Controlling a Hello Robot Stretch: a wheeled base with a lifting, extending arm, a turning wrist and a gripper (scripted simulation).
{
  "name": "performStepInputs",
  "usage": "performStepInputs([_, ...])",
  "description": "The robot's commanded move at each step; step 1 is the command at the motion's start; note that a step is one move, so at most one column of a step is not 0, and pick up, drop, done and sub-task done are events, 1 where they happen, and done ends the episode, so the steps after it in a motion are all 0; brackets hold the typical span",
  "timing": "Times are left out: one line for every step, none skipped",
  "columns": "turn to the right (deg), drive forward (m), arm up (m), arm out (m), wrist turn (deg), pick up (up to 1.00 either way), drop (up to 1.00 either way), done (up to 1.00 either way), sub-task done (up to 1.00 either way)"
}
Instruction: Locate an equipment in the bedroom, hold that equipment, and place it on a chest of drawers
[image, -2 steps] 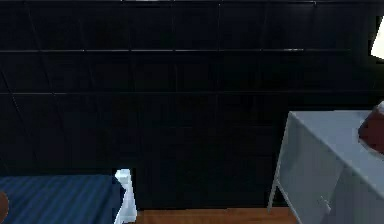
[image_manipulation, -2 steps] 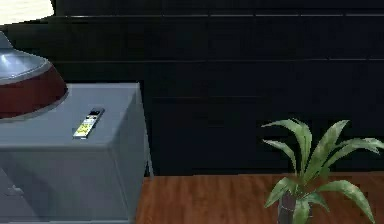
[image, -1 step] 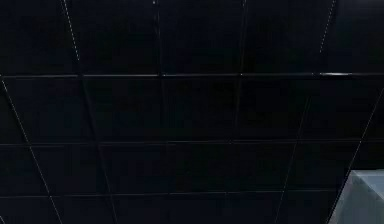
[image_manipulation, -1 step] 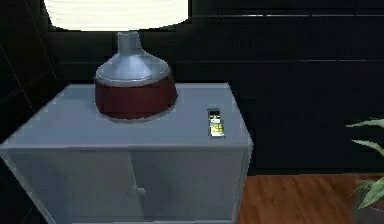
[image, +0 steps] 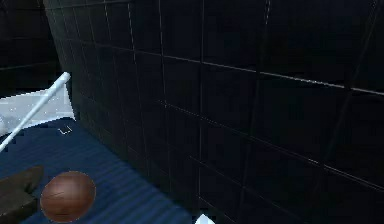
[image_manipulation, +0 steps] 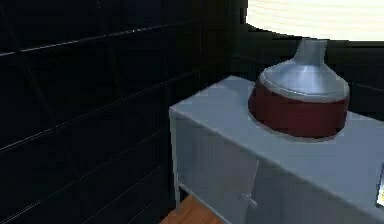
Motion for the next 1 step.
performStepInputs([-45.0,0.00,0.00,0.00,0.0,0.00,0.00,0.00,0.00])
